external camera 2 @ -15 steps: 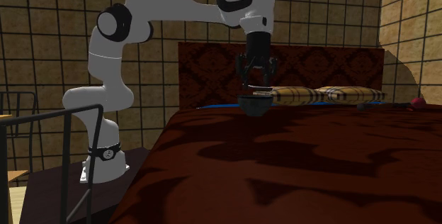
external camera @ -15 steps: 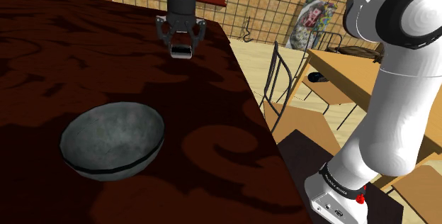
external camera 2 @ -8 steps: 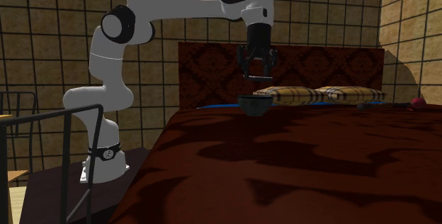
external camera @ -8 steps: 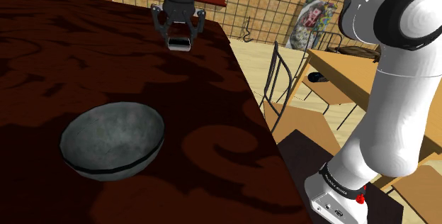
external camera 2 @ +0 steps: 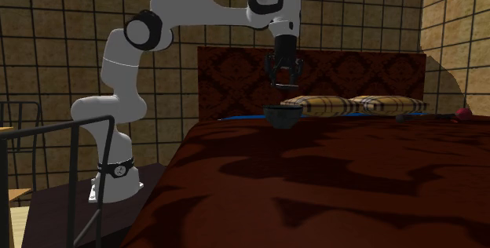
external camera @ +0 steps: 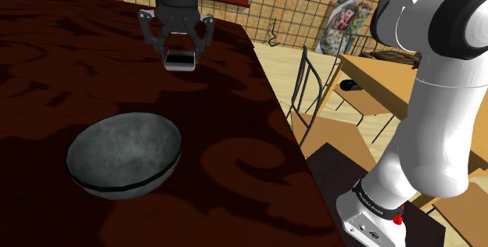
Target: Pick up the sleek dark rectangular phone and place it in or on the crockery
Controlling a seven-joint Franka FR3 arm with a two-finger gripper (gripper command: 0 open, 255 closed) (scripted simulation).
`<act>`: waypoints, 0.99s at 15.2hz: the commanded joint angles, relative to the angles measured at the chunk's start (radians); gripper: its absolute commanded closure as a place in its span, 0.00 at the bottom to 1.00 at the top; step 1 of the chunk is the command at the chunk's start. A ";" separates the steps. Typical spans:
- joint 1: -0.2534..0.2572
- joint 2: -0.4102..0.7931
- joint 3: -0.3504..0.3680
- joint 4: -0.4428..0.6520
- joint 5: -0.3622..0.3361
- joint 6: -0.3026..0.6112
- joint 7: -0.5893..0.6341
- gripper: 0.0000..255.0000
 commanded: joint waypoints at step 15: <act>0.387 0.253 0.030 0.380 -0.126 -0.159 0.298 1.00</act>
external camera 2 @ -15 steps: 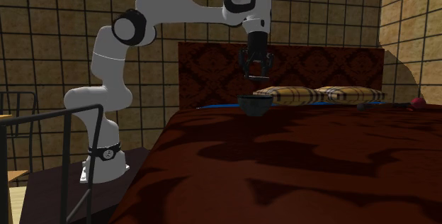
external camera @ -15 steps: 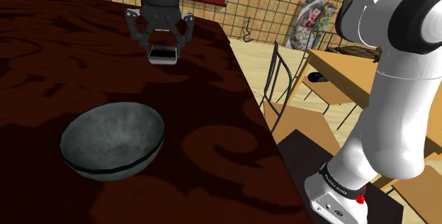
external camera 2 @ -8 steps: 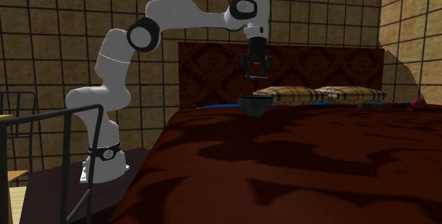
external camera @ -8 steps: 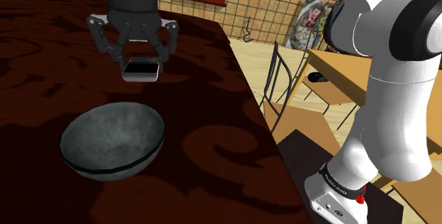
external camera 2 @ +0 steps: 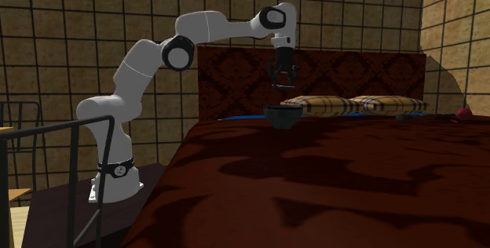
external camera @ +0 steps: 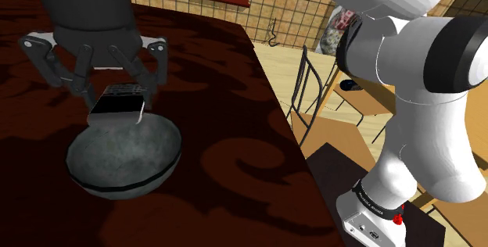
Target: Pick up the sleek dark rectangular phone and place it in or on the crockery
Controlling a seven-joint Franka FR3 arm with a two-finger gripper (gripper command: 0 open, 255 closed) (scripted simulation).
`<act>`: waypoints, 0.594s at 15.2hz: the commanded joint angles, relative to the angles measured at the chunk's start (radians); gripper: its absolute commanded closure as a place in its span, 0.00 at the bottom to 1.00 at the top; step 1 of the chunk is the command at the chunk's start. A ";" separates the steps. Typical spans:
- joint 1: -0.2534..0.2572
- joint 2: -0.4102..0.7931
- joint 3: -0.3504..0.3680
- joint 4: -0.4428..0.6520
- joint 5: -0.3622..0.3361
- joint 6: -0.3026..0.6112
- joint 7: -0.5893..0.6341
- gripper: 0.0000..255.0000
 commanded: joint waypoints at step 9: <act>-0.074 -0.068 0.017 -0.256 0.033 0.178 0.029 1.00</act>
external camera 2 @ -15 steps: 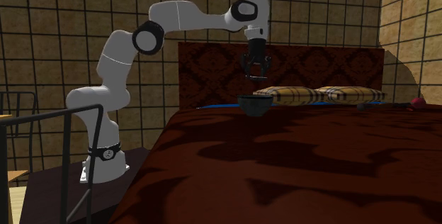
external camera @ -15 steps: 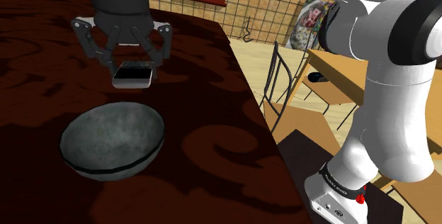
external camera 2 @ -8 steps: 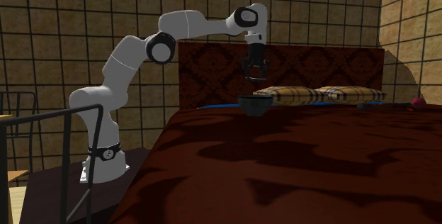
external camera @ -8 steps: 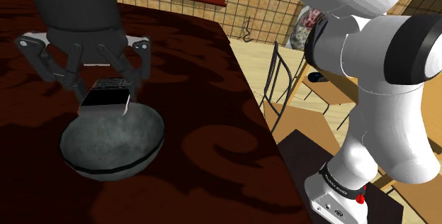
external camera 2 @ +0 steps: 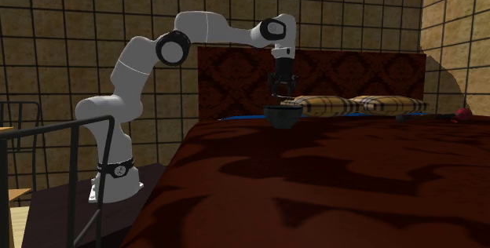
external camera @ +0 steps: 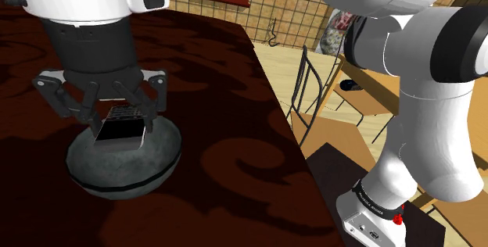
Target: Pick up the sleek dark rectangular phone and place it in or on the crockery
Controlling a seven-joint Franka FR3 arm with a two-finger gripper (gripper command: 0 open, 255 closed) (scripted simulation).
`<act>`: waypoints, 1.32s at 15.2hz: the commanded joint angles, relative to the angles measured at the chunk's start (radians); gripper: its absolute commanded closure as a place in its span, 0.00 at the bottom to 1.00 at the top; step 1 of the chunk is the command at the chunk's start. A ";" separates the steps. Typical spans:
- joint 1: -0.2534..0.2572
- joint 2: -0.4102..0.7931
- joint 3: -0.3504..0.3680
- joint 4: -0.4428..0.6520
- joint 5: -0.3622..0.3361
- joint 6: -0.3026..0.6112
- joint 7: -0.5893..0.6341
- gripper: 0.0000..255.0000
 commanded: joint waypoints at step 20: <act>0.002 0.004 0.000 -0.003 -0.002 0.007 0.003 0.00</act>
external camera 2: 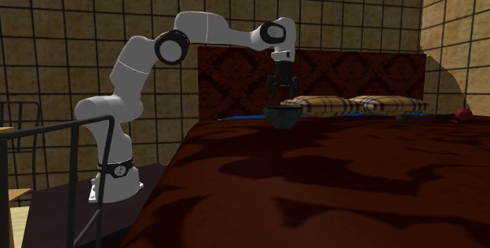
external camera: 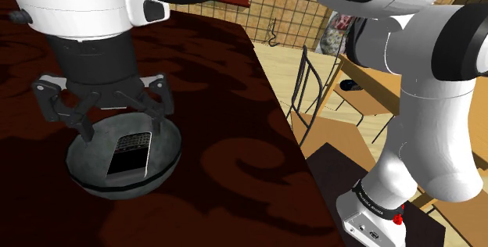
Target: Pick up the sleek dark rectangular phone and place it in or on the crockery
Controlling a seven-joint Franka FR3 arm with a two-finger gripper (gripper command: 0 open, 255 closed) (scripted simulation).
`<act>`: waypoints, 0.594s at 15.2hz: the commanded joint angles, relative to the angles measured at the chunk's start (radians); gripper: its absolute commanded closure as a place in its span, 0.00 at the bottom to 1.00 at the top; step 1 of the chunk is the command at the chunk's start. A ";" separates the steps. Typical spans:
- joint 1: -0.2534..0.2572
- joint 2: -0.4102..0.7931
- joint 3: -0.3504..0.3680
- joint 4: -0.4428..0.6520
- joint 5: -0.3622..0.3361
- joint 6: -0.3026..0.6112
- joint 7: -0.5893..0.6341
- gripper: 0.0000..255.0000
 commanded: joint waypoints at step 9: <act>0.057 0.054 -0.011 0.181 -0.024 -0.124 -0.011 0.00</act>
